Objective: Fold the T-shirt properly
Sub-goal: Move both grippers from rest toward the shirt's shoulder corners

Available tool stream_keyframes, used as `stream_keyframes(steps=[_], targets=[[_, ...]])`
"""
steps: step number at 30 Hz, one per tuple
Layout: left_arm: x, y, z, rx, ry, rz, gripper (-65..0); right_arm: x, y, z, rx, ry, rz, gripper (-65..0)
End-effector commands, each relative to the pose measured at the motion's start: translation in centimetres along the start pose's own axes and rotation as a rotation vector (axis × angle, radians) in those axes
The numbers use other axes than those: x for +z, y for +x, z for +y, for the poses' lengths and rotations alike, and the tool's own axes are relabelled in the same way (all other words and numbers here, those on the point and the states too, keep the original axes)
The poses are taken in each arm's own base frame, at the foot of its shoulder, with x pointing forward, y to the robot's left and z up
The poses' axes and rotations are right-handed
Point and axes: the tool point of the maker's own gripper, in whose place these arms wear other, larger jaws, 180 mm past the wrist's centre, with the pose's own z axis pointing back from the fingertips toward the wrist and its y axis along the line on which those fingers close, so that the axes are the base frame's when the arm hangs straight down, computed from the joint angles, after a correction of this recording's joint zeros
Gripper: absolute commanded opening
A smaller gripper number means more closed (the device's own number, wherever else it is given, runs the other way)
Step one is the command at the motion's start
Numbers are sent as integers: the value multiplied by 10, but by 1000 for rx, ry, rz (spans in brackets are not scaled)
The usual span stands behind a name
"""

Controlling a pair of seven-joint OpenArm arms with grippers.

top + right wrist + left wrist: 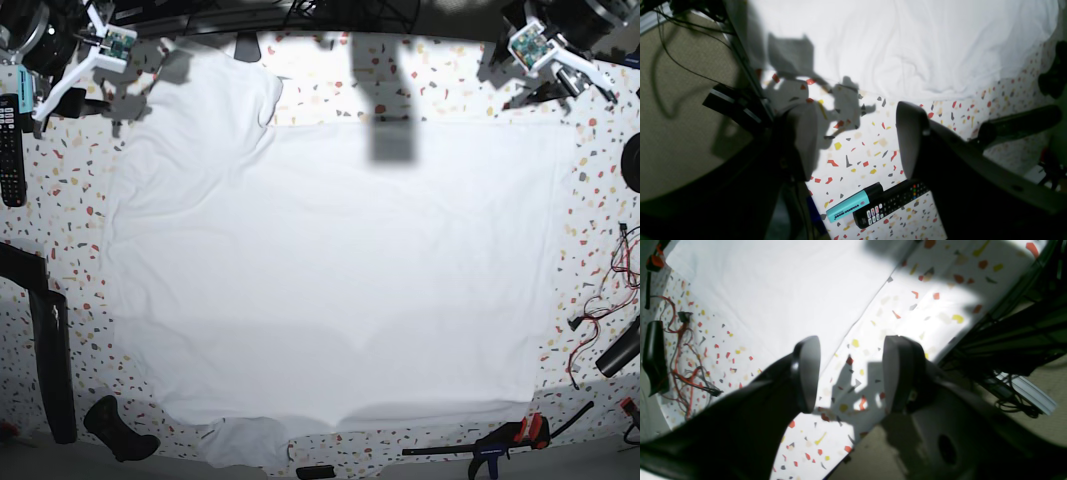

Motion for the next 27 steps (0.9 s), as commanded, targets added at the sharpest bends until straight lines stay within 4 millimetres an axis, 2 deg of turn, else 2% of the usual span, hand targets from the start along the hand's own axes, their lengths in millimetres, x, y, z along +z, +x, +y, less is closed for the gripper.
stream_keyframes(steps=[1, 3, 7, 14, 17, 19, 22, 27], targets=[[2, 7, 3, -22, 13, -28, -355, 2, 10, -1, -13, 2, -41, -277], [2, 9, 8, -65, 32, -34, -355, 3, 18, 4, -69, 26, -82, -277], [-9, -12, 13, -59, 40, 5, -356, 5, 31, 10, -161, 68, -154, -277], [-22, -52, 26, -90, 34, 88, -356, 5, 31, 11, -178, 62, -151, -277], [-20, -63, 47, -170, 113, 136, -356, 5, 31, 14, -222, 49, -152, -277], [-18, -62, 59, -206, 147, 138, -356, 5, 31, 16, -251, 40, -152, -277], [-18, -58, 64, -252, 136, 120, -356, 5, 31, 18, -283, 30, -152, -278], [-22, -50, 55, -343, 102, 77, -358, 5, 32, 20, -317, 19, -153, -277]])
